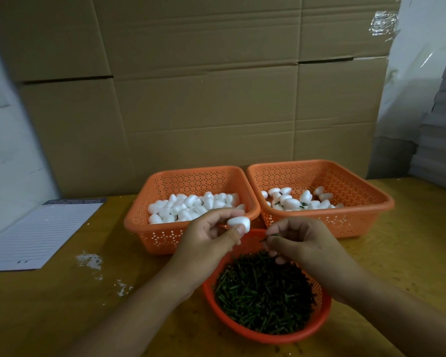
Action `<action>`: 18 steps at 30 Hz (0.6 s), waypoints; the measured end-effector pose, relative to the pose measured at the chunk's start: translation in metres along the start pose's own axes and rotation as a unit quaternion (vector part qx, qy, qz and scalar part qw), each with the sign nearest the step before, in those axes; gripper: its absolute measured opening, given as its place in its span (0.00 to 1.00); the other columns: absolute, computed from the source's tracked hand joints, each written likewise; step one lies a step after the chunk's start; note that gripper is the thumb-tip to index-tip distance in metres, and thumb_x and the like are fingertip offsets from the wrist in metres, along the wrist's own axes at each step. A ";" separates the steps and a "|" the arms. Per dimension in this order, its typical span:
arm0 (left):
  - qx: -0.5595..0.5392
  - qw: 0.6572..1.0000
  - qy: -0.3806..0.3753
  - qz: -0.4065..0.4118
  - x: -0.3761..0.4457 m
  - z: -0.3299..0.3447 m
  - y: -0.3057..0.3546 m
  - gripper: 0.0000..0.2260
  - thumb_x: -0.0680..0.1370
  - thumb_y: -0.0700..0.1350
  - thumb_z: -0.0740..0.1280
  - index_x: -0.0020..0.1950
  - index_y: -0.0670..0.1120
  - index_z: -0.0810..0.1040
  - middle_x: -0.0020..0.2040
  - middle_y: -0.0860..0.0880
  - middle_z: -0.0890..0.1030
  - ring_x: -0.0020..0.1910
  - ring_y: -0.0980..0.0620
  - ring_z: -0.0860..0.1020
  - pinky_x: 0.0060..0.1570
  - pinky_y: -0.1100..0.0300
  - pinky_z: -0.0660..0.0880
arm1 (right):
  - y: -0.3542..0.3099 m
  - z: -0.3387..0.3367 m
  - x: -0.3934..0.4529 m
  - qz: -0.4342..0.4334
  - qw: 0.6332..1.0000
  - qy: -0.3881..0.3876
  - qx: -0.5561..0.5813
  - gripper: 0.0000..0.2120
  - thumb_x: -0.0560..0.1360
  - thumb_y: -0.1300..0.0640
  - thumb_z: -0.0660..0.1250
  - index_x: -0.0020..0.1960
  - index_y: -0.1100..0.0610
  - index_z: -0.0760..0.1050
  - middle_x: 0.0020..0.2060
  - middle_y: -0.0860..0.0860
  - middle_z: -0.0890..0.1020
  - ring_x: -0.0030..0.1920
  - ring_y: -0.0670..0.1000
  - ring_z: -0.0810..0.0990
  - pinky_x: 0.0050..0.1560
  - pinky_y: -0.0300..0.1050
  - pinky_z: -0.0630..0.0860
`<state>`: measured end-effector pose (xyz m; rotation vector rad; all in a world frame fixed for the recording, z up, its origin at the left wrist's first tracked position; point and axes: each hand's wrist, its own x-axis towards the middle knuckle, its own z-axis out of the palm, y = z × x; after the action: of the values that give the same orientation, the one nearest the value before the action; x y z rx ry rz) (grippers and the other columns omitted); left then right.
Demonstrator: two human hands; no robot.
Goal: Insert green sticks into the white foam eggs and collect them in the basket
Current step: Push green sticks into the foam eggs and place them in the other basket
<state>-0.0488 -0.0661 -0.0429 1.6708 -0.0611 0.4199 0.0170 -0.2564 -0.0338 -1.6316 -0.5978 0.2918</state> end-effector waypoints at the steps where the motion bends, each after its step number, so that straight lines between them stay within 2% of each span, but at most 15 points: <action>1: 0.007 1.000 0.001 -0.001 0.000 0.000 0.001 0.13 0.71 0.54 0.71 0.54 0.54 0.84 0.52 0.56 0.85 0.43 0.58 0.82 0.42 0.67 0.77 | 0.000 0.000 0.000 -0.002 1.000 -0.001 -0.004 0.03 0.76 0.69 0.69 0.47 0.64 0.80 0.38 0.59 0.85 0.36 0.49 0.81 0.37 0.38 0.79; 3: 0.019 1.000 0.001 -0.004 0.000 0.001 0.001 0.14 0.72 0.57 0.69 0.55 0.54 0.84 0.50 0.57 0.85 0.41 0.58 0.82 0.42 0.67 0.77 | -0.001 0.001 -0.001 -0.007 1.000 -0.004 -0.016 0.02 0.76 0.68 0.69 0.46 0.64 0.80 0.38 0.59 0.85 0.36 0.49 0.81 0.37 0.38 0.79; 6: 0.019 1.000 -0.002 -0.009 0.000 0.001 0.002 0.15 0.73 0.55 0.70 0.56 0.50 0.82 0.47 0.54 0.86 0.40 0.57 0.82 0.41 0.66 0.77 | -0.001 0.001 -0.001 -0.011 0.999 -0.007 -0.029 0.02 0.76 0.67 0.69 0.47 0.64 0.80 0.39 0.60 0.84 0.36 0.49 0.80 0.36 0.38 0.78; 9: 0.010 1.000 -0.005 -0.014 0.000 0.000 0.000 0.12 0.74 0.48 0.73 0.56 0.46 0.82 0.48 0.51 0.86 0.43 0.55 0.83 0.42 0.67 0.77 | -0.001 0.001 -0.001 -0.012 0.999 -0.010 -0.032 0.02 0.77 0.67 0.69 0.47 0.64 0.80 0.40 0.61 0.84 0.36 0.49 0.80 0.36 0.38 0.78; 13: 0.008 1.000 -0.014 -0.018 0.000 -0.003 -0.002 0.12 0.75 0.36 0.74 0.56 0.44 0.81 0.53 0.52 0.86 0.52 0.53 0.84 0.50 0.65 0.79 | -0.001 0.002 -0.001 -0.009 1.000 -0.009 -0.027 0.02 0.76 0.67 0.69 0.47 0.64 0.80 0.40 0.61 0.84 0.36 0.49 0.80 0.36 0.39 0.78; 18: -0.009 1.000 -0.023 -0.014 0.001 -0.007 -0.003 0.12 0.74 0.33 0.74 0.56 0.42 0.80 0.52 0.51 0.85 0.53 0.52 0.84 0.50 0.65 0.78 | 0.001 0.001 -0.001 -0.012 0.999 -0.015 -0.029 0.02 0.77 0.66 0.69 0.48 0.62 0.80 0.39 0.57 0.85 0.37 0.49 0.81 0.36 0.39 0.78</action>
<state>-0.0483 -0.0586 -0.0446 1.6627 -0.0756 0.3596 0.0155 -0.2561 -0.0348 -1.6768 -0.6535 0.2831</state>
